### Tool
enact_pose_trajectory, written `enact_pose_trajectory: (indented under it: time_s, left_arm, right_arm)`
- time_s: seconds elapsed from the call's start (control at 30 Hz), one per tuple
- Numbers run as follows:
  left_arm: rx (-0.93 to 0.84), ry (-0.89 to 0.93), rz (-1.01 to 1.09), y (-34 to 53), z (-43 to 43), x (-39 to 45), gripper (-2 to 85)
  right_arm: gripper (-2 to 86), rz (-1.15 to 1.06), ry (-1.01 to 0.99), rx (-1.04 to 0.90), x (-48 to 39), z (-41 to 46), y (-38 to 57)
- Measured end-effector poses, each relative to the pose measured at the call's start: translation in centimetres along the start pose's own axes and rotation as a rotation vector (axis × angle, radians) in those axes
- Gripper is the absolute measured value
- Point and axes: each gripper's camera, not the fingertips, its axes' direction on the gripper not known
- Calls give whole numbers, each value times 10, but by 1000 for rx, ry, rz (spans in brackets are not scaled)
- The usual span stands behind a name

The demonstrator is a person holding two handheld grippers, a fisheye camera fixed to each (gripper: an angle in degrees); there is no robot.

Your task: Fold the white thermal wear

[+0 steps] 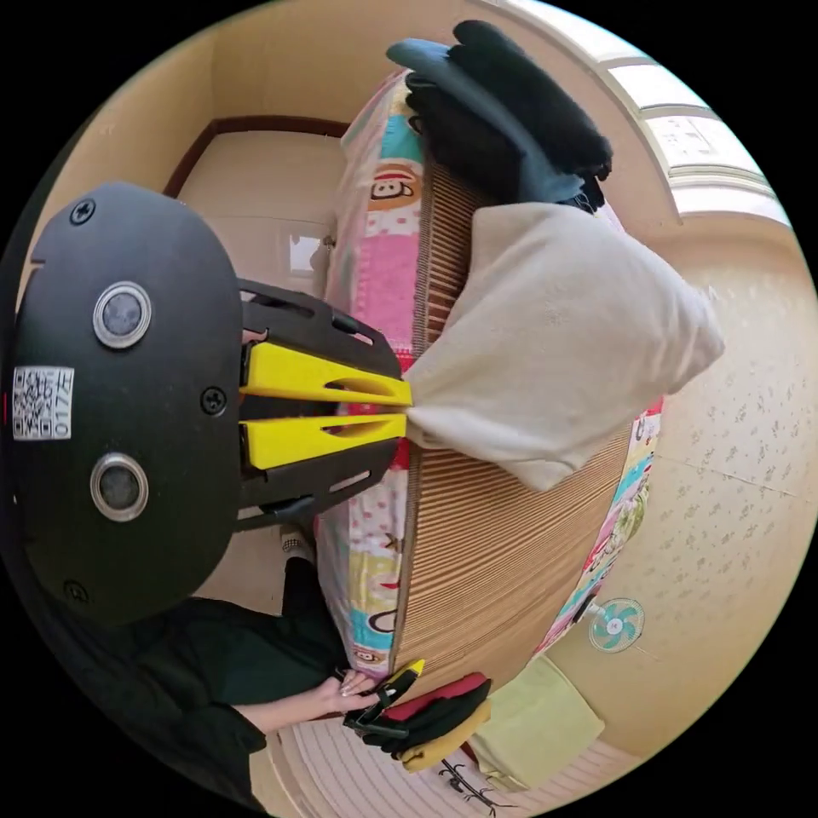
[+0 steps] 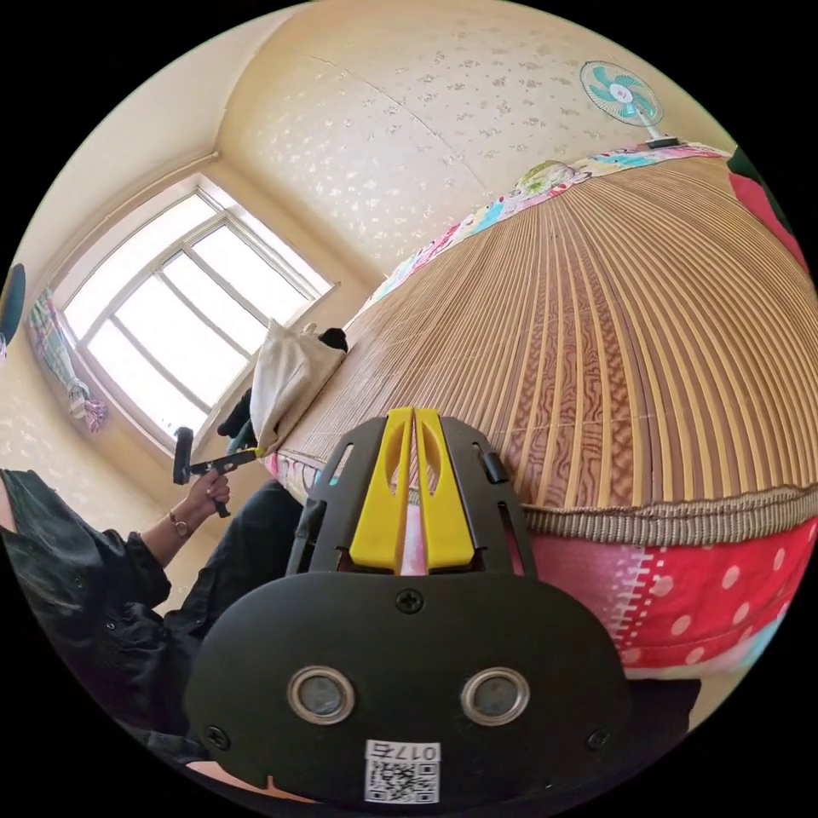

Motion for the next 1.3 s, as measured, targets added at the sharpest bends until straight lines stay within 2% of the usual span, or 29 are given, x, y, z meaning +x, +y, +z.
enact_pose_trajectory:
  time_s: [0.13,0.2,0.27,0.33,0.37,0.4,0.47,0.5,0.6,0.67,0.7,0.77,0.83,0.93,1.07,1.13,1.2,1.23,1.3]
  left_arm:
    - [-101,-158,55,54,-15,20,1]
    - [-187,-309,96,74,-13,34,4]
    - [-168,-419,28,80,-24,34,5]
    - [-31,-394,-57,81,-56,35,9]
    - [89,-321,-86,78,-79,41,16]
    - [201,-228,-79,73,-98,53,30]
    - [277,-104,-2,56,-102,84,57]
    - [252,-74,99,38,-87,114,73]
    - [113,-137,212,3,-20,189,103]
    - [128,-102,264,-5,1,222,107]
    - [139,-155,267,-8,14,235,107]
    - [87,-255,236,-16,39,238,106]
    - [4,-257,200,-20,61,224,108]
    - [3,-261,213,-9,51,213,103]
    - [-81,-301,271,6,21,192,35]
    - [-90,-162,232,14,-7,159,22]
    - [18,294,189,30,-75,100,13]
    - [66,430,196,35,-94,85,11]
    - [249,902,221,54,-168,21,8]
  right_arm:
    - [5,4,-24,16,8,-8,6]
    - [5,-2,-26,10,12,-12,8]
    - [5,-1,-33,5,15,-16,9]
    - [4,10,-54,-7,20,-19,9]
    - [4,19,-71,-11,24,-21,10]
    - [4,27,-80,-7,26,-23,12]
    - [5,30,-85,-7,28,-25,15]
    - [5,27,-82,-8,29,-27,16]
    - [5,21,-97,-25,33,-28,17]
    - [4,24,-107,-22,35,-29,21]
    - [4,25,-112,-14,36,-30,24]
    - [4,24,-115,-5,37,-32,29]
    - [4,16,-117,-3,36,-32,35]
    - [4,-3,-126,-15,36,-32,41]
    - [5,-1,-159,-32,39,-31,48]
    - [5,7,-168,-34,40,-29,53]
    - [6,21,-173,-28,39,-28,60]
    - [7,25,-176,-27,38,-27,62]
    - [11,30,-169,-42,33,-23,70]
